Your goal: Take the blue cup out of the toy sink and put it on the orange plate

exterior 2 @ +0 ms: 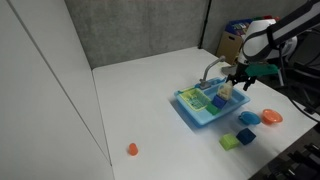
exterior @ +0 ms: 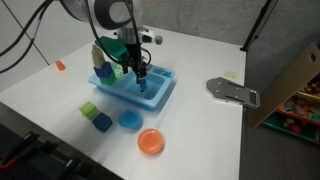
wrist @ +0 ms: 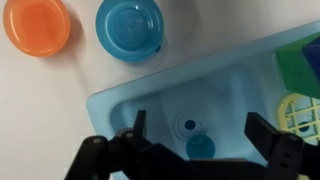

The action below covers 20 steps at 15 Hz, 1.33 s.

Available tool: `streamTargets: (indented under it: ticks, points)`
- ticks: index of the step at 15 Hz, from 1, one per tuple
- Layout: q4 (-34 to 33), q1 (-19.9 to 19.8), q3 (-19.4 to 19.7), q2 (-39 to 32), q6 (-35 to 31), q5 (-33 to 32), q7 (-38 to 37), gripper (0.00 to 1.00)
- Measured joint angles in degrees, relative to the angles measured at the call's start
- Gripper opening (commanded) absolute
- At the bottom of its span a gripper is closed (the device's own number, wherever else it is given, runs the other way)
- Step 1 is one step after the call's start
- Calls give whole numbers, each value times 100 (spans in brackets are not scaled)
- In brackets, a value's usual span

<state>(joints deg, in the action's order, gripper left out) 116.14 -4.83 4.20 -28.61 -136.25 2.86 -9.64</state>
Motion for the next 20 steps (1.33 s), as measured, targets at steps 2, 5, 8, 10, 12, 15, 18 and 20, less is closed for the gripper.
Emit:
streamTargets:
  ticks: [2, 5, 8, 10, 12, 15, 18, 20]
  points:
    - [-86, -15, 22, -164, -2, 0, 22, 100]
    - [-200, -34, 52, -354, -53, 0, 49, 100]
    - [-305, -40, 53, -548, -312, 0, 58, 100]
    - [-382, -40, 40, -697, -542, 0, 61, 100]
    - [-466, -41, 7, -860, -782, 39, 79, 100]
    - [-592, -41, -83, -1076, -1090, 120, 113, 100]
    - [-694, -21, -160, -1242, -1419, 123, 114, 100]
    - [-755, 19, -170, -1340, -1635, 123, 114, 100]
